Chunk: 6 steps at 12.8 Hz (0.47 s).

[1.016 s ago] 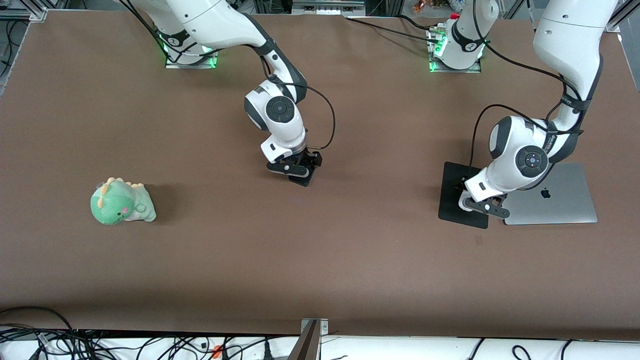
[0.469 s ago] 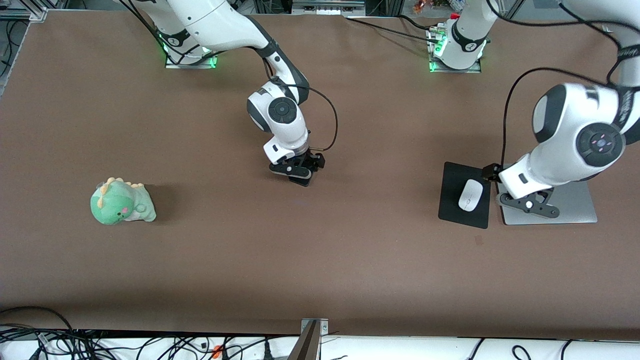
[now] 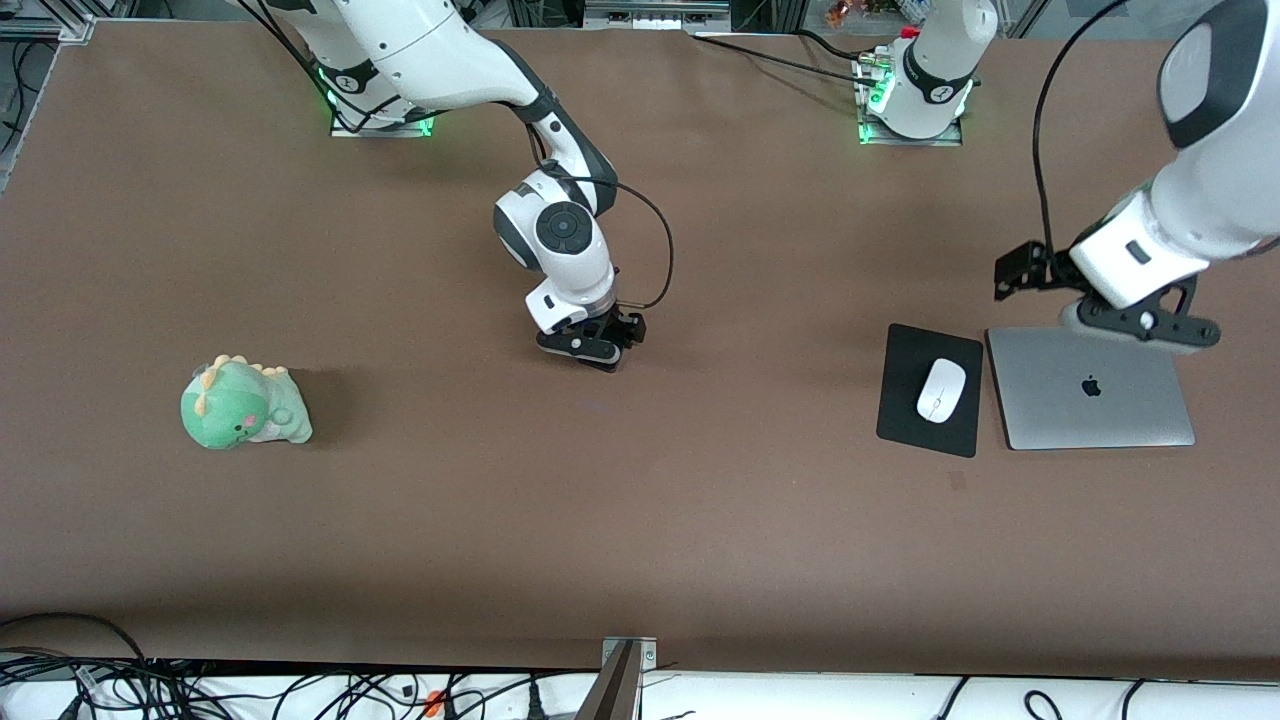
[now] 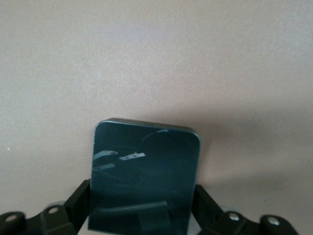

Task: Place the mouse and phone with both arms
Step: 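Open the left gripper and raise it while the right gripper lifts the phone, then carry the black phone with the right gripper beside the green plush toy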

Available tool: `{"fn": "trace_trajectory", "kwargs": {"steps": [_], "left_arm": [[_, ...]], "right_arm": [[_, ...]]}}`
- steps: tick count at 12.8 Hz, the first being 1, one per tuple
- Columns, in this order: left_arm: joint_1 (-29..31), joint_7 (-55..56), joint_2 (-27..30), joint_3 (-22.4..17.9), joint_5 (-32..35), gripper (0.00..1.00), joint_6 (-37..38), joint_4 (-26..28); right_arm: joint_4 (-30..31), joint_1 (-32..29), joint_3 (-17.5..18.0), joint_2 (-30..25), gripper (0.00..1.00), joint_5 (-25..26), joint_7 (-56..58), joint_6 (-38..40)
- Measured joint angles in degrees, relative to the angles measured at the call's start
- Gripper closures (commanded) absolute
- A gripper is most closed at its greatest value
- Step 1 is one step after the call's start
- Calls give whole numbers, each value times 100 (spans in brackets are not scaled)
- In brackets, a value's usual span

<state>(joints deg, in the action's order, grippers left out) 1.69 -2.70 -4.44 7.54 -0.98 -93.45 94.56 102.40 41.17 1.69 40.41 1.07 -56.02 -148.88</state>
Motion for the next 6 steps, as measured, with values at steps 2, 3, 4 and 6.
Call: {"fn": "trace_trajectory", "kwargs": {"steps": [2, 3, 4, 6], "left_arm": [[1, 114, 217, -17, 167, 0, 335, -47], [3, 131, 267, -24, 262, 0, 453, -130], [8, 143, 280, -42, 280, 0, 580, -231], [34, 147, 279, -67, 277, 0, 707, -373]], "right_arm": [[-15, -3, -77, -57, 61, 43, 87, 15], [-22, -6, -147, -59, 61, 55, 217, 77], [-50, -12, -233, -85, 61, 57, 421, 242], [-134, -91, -450, -272, 61, 58, 1090, 808]]}}
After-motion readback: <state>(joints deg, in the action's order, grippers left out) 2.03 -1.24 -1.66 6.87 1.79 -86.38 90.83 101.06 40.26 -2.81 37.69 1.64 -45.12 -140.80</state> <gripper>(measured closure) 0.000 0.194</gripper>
